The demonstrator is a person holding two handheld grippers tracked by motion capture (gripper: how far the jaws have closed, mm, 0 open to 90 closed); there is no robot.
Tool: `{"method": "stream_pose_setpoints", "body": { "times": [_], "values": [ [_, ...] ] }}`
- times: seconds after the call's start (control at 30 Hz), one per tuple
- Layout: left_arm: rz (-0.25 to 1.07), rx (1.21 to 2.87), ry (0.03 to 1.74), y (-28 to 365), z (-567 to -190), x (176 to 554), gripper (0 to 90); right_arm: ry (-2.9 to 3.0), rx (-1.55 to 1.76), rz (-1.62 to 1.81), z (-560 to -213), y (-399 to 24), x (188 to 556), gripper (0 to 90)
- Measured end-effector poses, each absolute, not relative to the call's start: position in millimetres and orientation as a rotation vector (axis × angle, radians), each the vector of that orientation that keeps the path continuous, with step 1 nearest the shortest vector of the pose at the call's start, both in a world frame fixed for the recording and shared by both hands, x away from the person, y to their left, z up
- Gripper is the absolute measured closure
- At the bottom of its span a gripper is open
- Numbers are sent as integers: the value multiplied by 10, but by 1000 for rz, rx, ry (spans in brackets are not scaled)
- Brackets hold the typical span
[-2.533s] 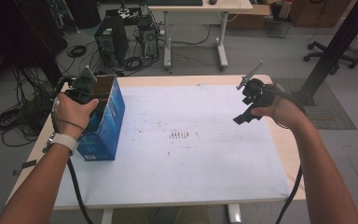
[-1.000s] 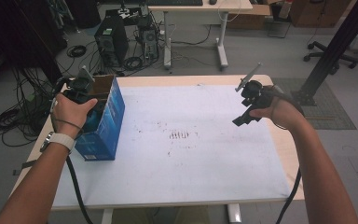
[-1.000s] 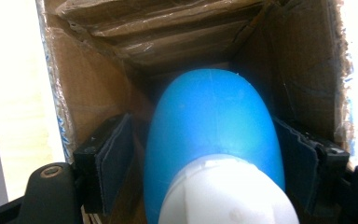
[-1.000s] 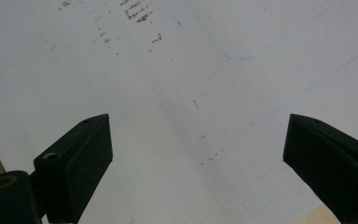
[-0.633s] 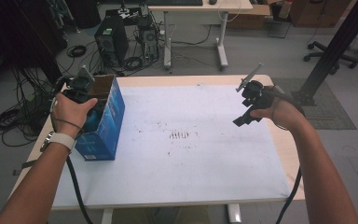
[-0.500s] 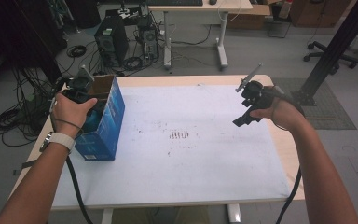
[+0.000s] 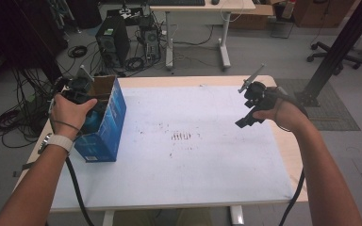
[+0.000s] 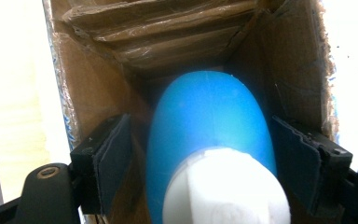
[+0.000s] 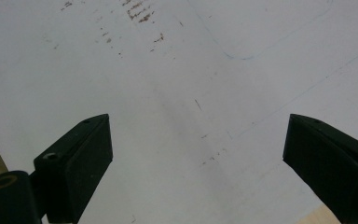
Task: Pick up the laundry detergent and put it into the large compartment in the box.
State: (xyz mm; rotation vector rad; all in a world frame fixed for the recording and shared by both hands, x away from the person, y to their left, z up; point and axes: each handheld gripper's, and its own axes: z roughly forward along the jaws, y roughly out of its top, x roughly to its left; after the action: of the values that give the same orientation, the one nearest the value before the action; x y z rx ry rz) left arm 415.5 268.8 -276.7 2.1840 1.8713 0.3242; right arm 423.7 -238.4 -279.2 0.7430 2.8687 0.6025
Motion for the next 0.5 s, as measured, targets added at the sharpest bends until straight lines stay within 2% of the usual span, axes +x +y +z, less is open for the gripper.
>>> {"method": "stream_pose_setpoints", "body": {
  "times": [0.17, 0.27, 0.5],
  "values": [
    [345, 2185, 1871, 2681, -2732, 4147, 220, 2869, 738, 604, -2785, -2382, 4229, 82],
    [339, 2178, 1872, 2684, -2697, 4143, 164, 2866, 744, 604, -2774, -2387, 4221, 81],
    [338, 2181, 1870, 2676, -2681, 4134, 165, 2868, 739, 603, -2770, -2384, 4209, 82]
  ]
}}
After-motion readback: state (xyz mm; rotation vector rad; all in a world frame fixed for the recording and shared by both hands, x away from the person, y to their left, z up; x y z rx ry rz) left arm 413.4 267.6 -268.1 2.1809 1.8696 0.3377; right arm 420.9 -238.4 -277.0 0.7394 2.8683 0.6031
